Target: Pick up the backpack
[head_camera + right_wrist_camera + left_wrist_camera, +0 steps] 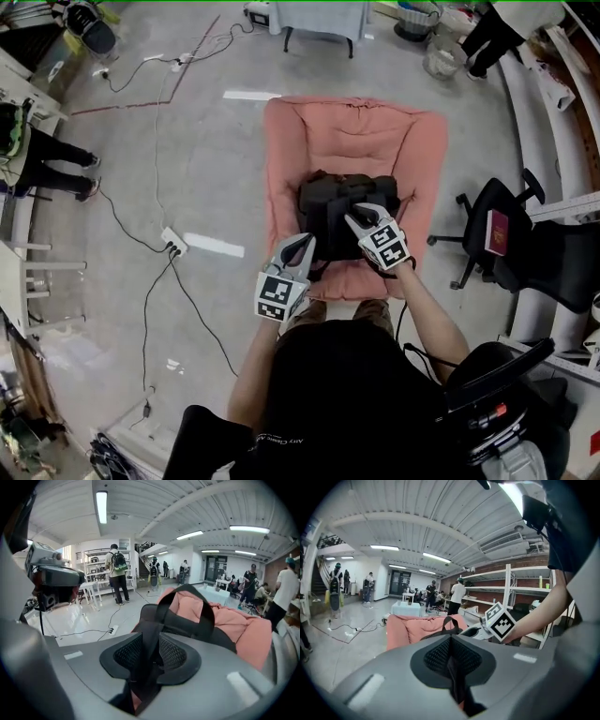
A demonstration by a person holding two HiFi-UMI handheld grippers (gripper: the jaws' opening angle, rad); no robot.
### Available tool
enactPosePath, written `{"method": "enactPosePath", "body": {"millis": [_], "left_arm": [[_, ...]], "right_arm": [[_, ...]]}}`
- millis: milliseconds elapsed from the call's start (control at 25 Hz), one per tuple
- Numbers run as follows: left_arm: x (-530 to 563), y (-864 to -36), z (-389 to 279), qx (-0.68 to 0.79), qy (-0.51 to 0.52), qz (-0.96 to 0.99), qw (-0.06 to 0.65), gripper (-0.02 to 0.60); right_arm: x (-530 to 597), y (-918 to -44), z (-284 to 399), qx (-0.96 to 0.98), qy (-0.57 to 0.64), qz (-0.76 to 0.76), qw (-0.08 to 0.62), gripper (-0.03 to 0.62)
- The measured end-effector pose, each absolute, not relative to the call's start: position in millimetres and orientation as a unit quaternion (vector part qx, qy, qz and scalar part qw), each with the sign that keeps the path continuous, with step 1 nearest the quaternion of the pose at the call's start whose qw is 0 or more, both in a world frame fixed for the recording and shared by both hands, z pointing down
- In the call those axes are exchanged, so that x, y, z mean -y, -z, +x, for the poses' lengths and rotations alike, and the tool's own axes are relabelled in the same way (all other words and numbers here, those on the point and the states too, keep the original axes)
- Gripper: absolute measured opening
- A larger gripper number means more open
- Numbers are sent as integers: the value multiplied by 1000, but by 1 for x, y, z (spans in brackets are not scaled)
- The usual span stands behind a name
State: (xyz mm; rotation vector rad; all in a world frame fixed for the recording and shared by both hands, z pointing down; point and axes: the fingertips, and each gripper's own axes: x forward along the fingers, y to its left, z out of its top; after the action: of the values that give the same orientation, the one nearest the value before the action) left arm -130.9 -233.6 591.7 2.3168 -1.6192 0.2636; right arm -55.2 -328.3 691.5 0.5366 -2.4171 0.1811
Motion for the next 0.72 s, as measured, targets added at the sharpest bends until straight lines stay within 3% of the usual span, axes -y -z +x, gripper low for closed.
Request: {"method": "enactPosePath", "body": {"millis": [240,560,720], "left_arm": [[221,-595,-156,609,-96,771,159,2],[214,-595,-161,623,-102,759,157,2],[214,-594,-164,626,-100,758,154,2]], "right_arm": [[345,-718,-74,921,-103,198,320,137],[347,-725,-76,909,-53,255,326,145],[326,-720,-89,936,-154,142,284,187]]}}
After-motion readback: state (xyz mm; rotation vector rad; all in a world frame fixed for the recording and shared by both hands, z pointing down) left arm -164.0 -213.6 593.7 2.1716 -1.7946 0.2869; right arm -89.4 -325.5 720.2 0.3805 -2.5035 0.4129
